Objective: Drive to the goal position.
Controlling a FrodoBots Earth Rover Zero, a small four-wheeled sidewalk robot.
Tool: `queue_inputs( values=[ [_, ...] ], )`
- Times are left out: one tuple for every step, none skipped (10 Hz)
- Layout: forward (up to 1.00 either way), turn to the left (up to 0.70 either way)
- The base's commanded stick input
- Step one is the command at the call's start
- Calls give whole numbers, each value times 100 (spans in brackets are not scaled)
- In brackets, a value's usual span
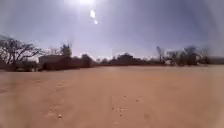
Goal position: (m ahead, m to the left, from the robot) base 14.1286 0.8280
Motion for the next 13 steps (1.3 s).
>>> queue_inputs(
  values=[
    [85,0],
    [85,0],
    [85,0],
    [85,0],
    [85,0],
    [85,0],
    [85,0],
    [85,0],
    [85,0],
    [85,0],
    [85,0],
    [85,0],
    [85,0]
  ],
)
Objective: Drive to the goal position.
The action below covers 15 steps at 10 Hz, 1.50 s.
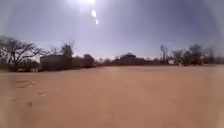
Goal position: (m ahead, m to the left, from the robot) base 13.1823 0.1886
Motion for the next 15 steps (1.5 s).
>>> queue_inputs(
  values=[
    [85,0],
    [85,0],
    [85,0],
    [85,0],
    [85,0],
    [85,0],
    [85,0],
    [85,0],
    [85,0],
    [85,0],
    [85,0],
    [85,0],
    [85,0],
    [85,0],
    [85,0]
  ],
)
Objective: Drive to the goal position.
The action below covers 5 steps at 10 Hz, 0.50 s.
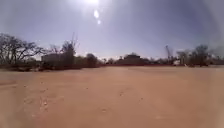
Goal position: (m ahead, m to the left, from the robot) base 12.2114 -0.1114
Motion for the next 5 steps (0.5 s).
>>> queue_inputs(
  values=[
    [85,0],
    [85,0],
    [85,0],
    [85,0],
    [85,0]
  ],
)
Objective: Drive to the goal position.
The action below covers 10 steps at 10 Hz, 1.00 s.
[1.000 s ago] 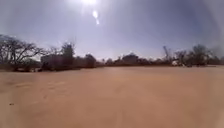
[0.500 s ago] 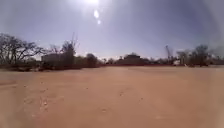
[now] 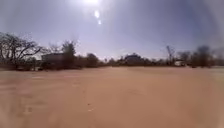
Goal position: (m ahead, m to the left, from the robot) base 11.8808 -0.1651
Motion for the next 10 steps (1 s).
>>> queue_inputs(
  values=[
    [85,0],
    [85,0],
    [85,0],
    [85,0],
    [85,0],
    [85,0],
    [85,0],
    [85,0],
    [85,0],
    [85,0]
  ],
)
